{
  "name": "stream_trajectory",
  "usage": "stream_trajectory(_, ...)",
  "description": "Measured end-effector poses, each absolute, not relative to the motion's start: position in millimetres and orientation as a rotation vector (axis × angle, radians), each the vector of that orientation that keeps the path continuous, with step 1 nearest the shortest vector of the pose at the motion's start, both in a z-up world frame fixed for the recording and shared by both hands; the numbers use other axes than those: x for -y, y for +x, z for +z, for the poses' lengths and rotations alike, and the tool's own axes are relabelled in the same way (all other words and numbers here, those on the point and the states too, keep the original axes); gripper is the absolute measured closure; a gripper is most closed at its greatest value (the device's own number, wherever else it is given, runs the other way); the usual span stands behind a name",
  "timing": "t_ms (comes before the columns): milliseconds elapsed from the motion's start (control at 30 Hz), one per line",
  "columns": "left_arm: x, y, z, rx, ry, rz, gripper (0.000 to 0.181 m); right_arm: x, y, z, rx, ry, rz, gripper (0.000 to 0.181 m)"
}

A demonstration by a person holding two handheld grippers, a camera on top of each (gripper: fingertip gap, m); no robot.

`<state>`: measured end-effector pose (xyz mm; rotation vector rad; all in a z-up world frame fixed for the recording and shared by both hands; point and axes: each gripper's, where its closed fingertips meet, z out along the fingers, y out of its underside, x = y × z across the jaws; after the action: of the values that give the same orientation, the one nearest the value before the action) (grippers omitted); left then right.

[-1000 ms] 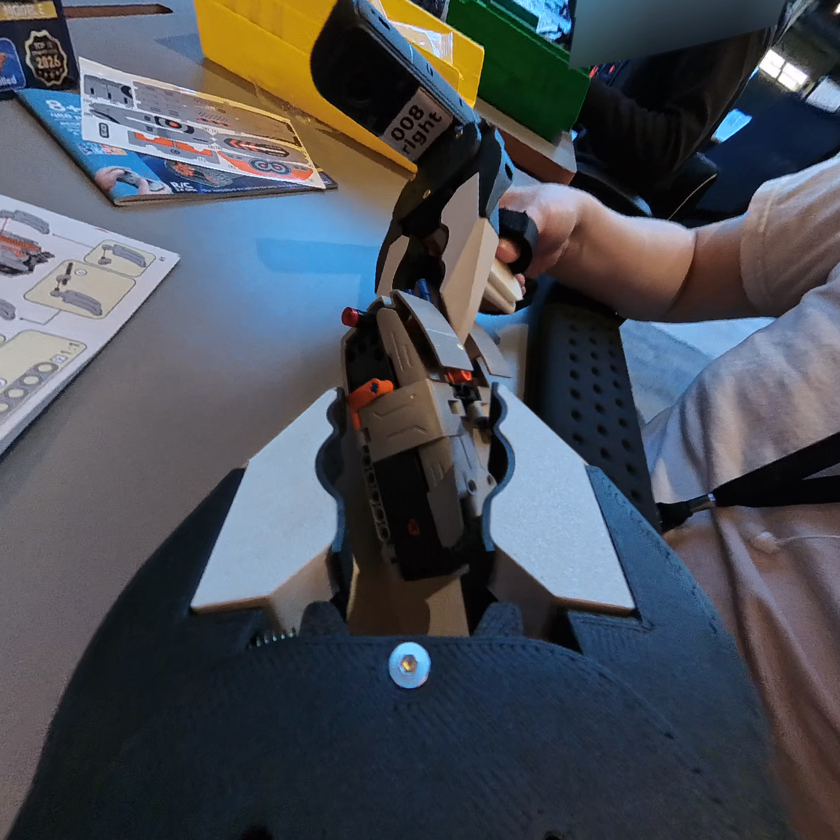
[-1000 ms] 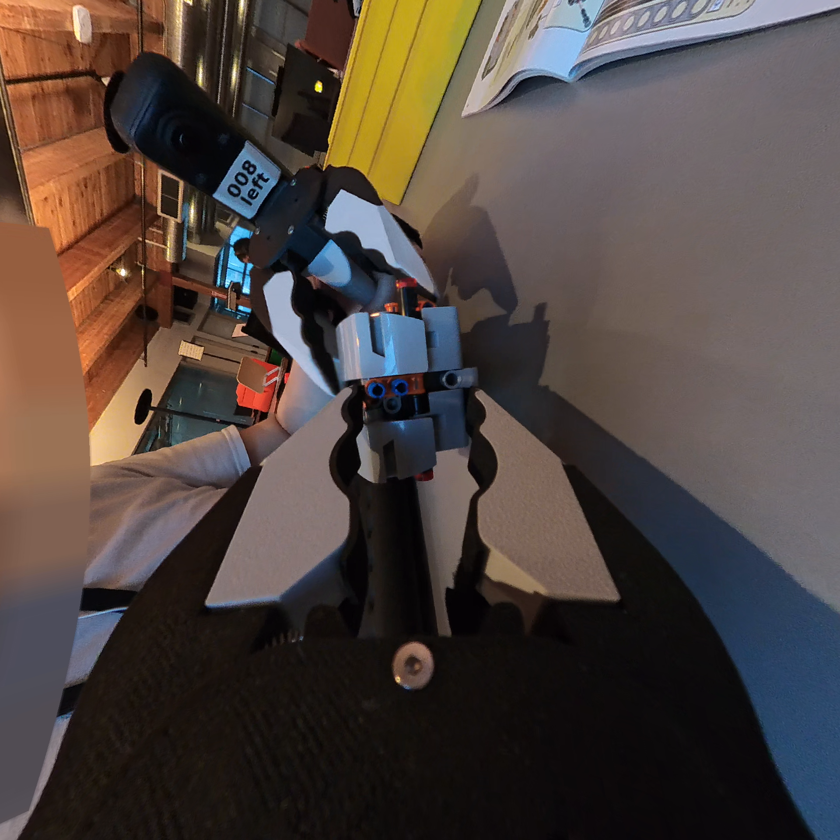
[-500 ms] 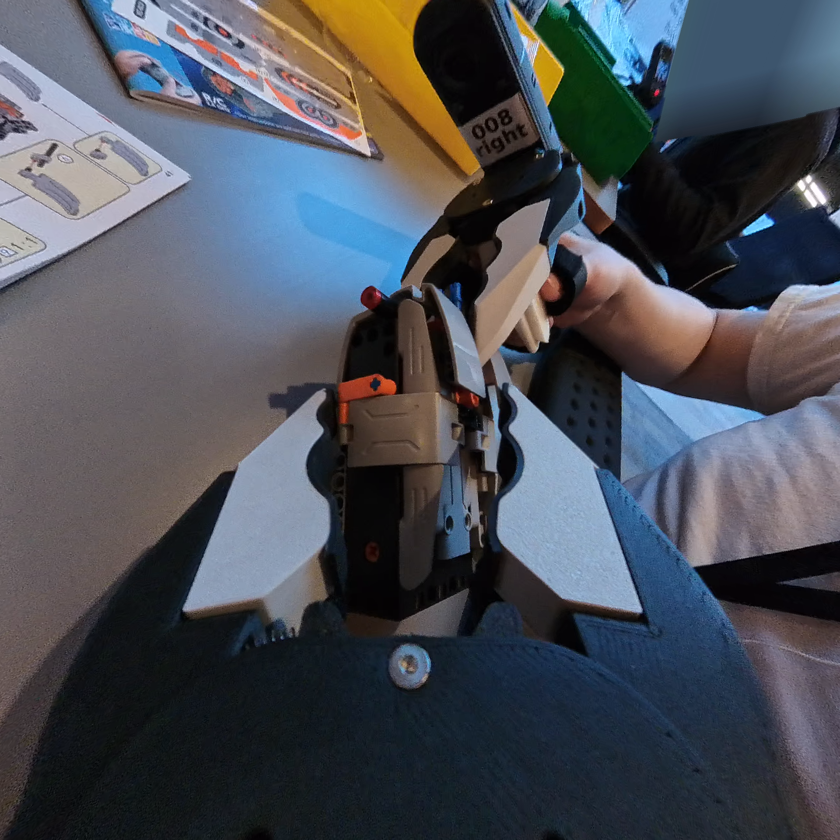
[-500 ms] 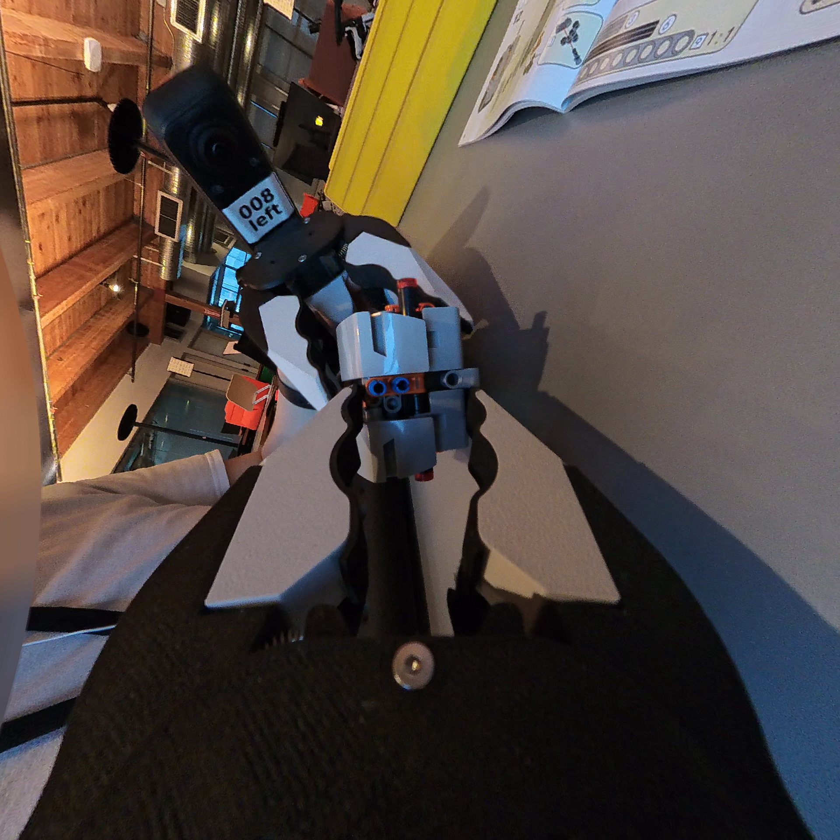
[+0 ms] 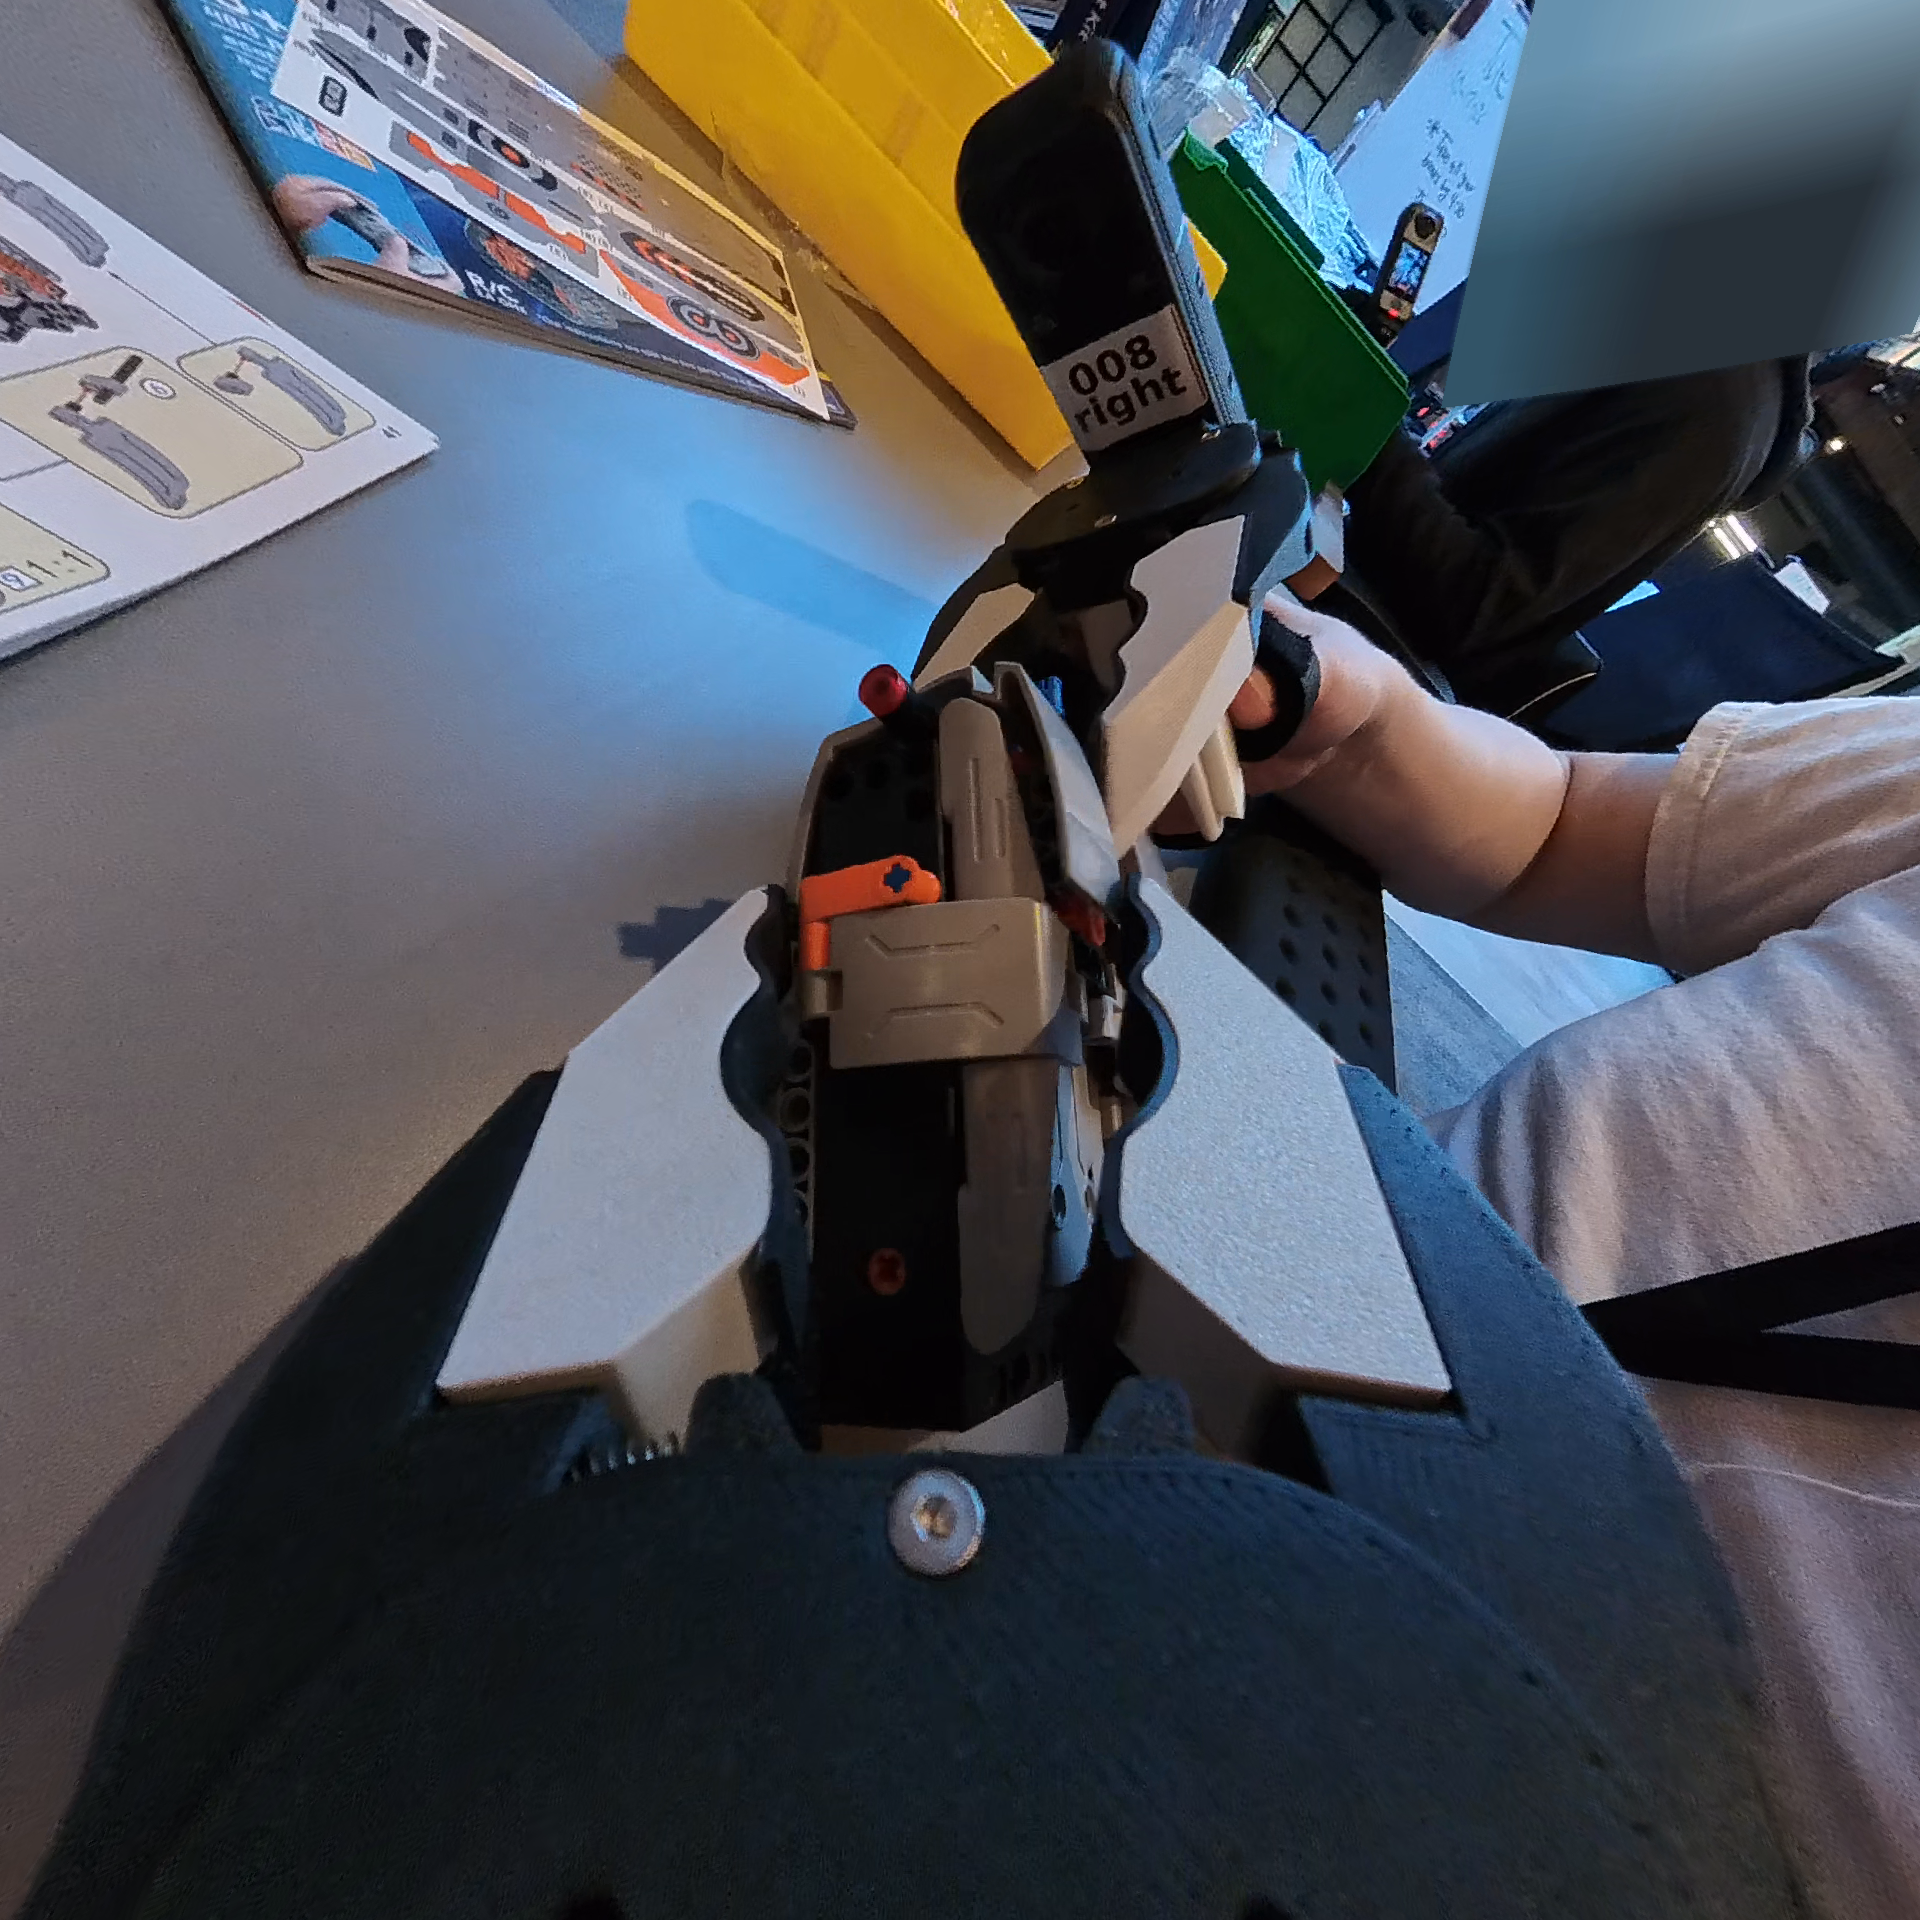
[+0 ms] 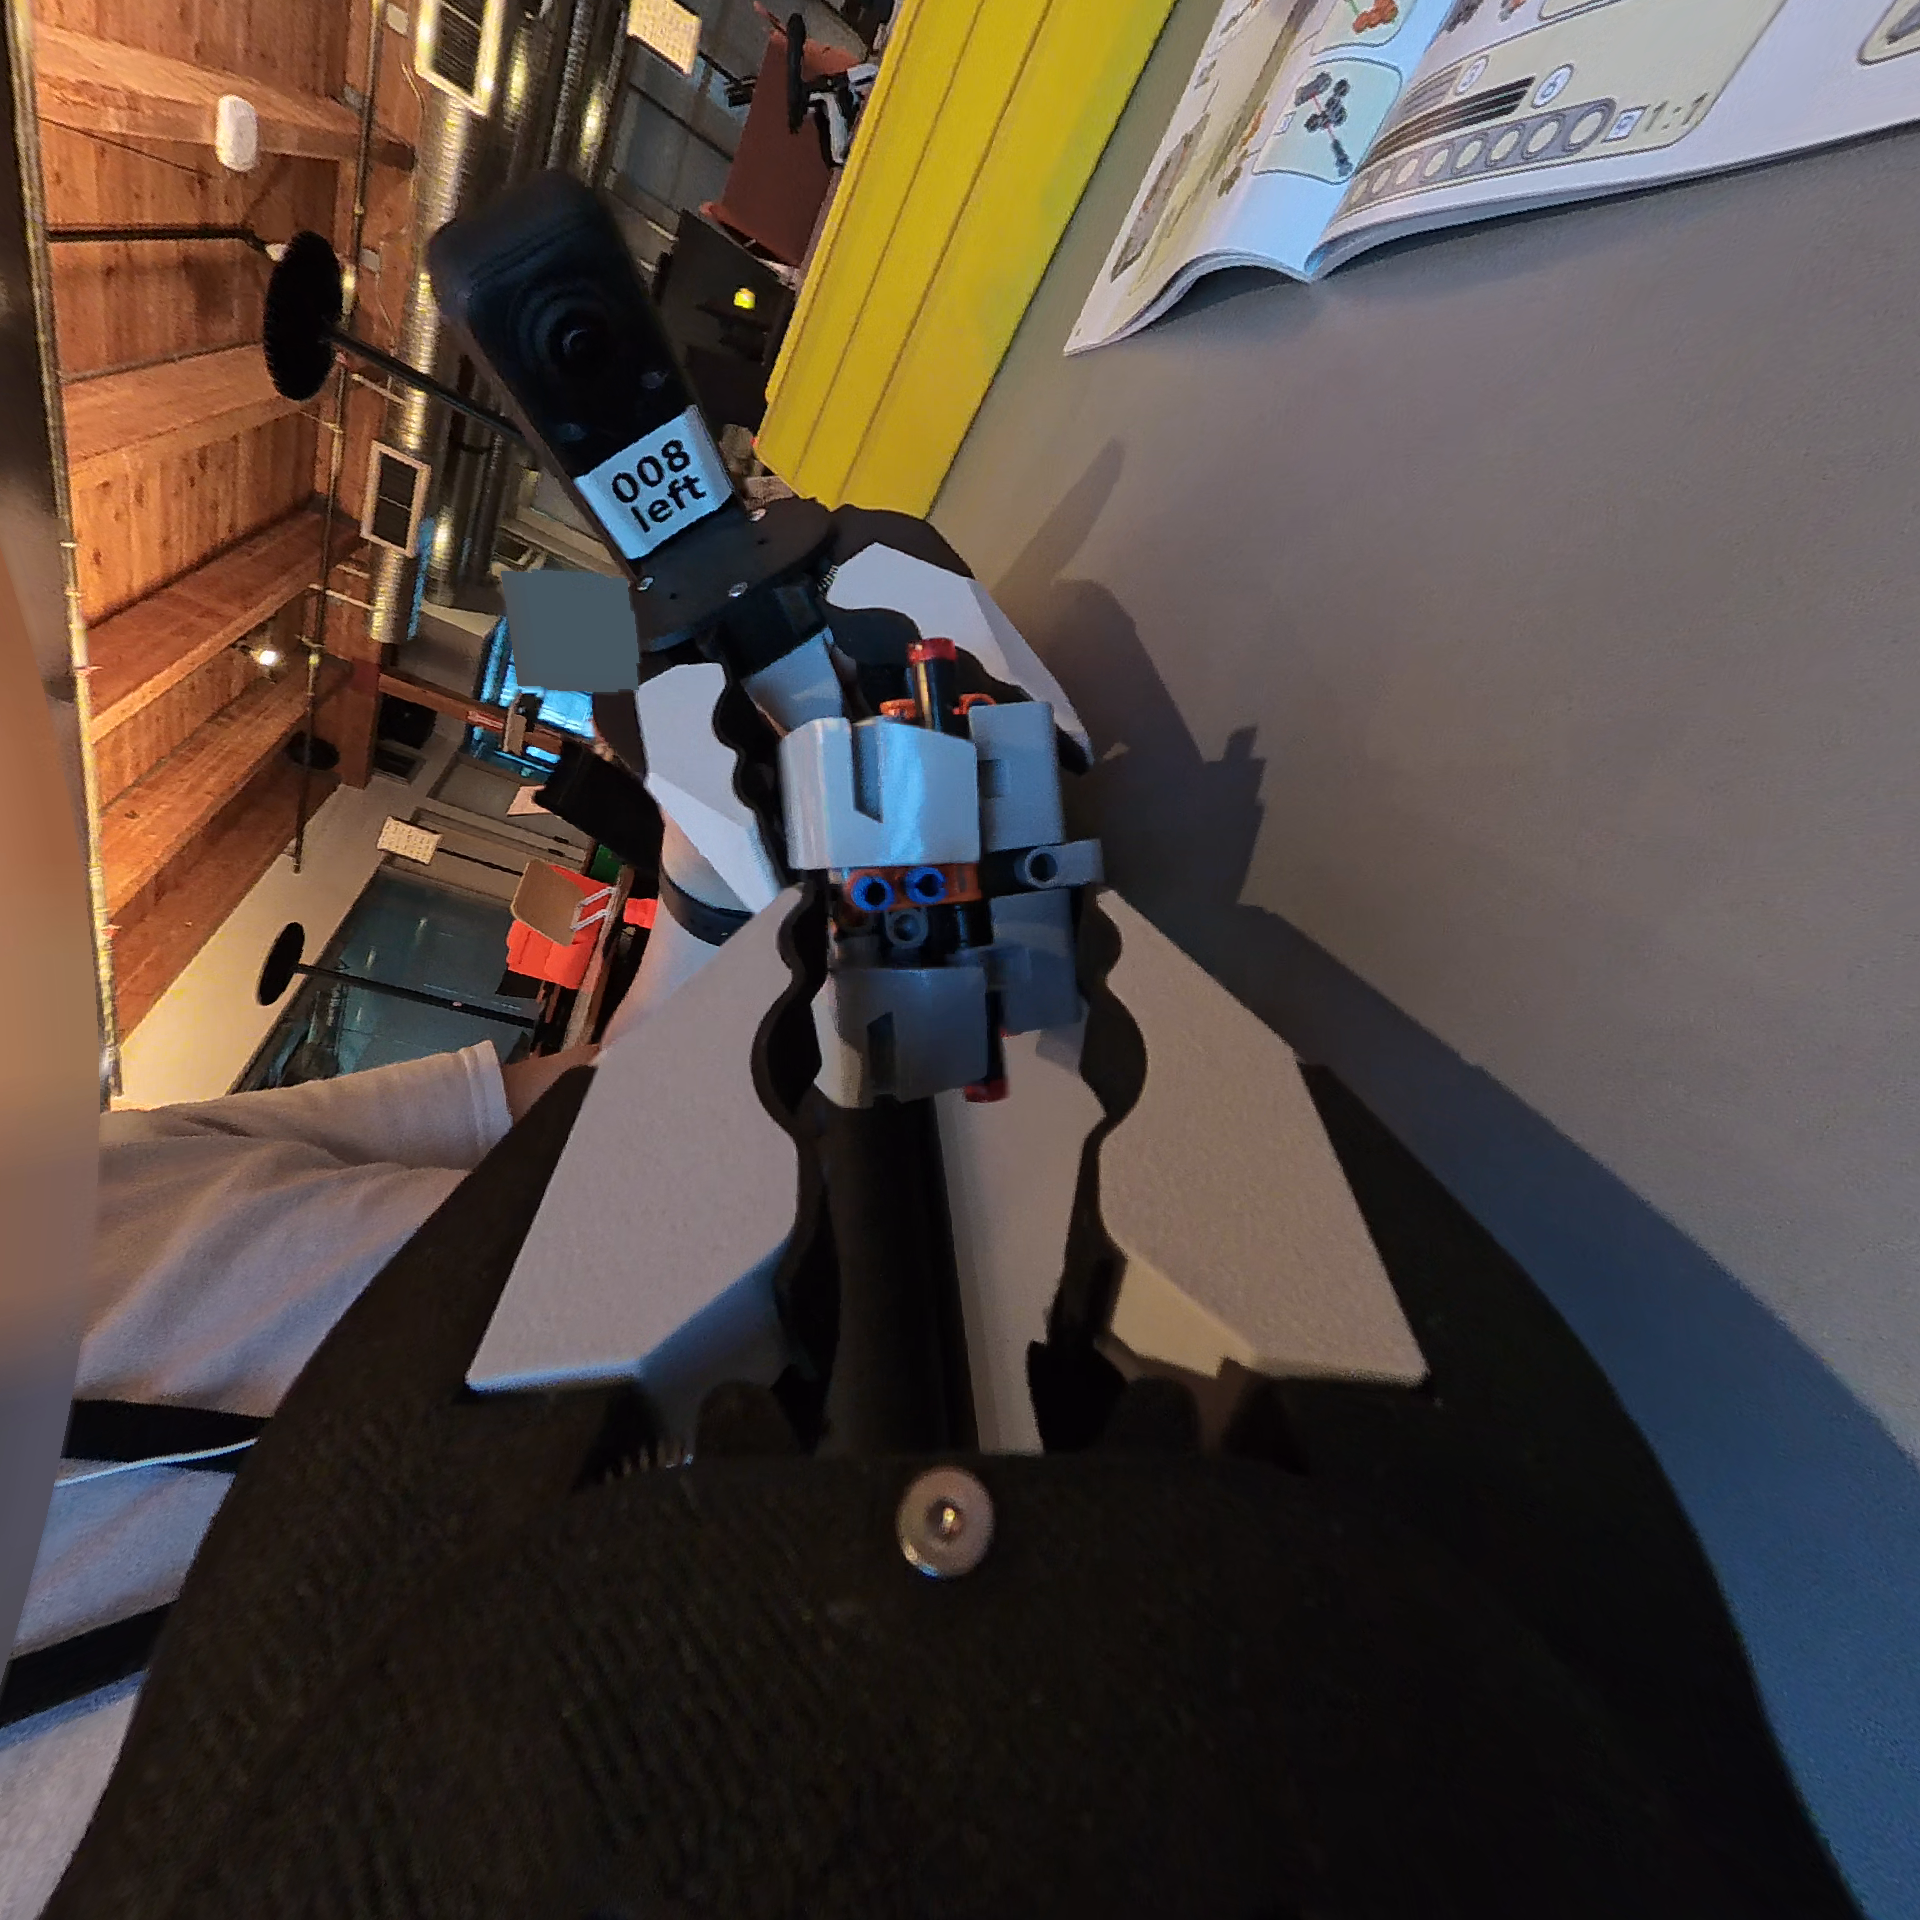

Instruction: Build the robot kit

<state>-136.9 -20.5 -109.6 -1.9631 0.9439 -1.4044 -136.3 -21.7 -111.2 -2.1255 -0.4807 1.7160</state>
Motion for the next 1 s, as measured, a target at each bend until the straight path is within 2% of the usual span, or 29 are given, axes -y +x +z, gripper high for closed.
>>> stream_trajectory(100,20.6,-139.4,-108.0,-0.953,-1.943,-1.407,0.124,24.5,-137.9,-106.8,0.514,-2.093,1.780,0.125)
stream_trajectory(400,24.5,-137.1,-107.6,-0.973,-1.924,-1.412,0.120,27.8,-134.9,-112.5,0.587,-2.120,1.773,0.138)
stream_trajectory(1000,19.7,-135.7,-106.9,-0.917,-1.934,-1.386,0.121,21.1,-133.5,-111.2,0.511,-2.122,1.785,0.137)
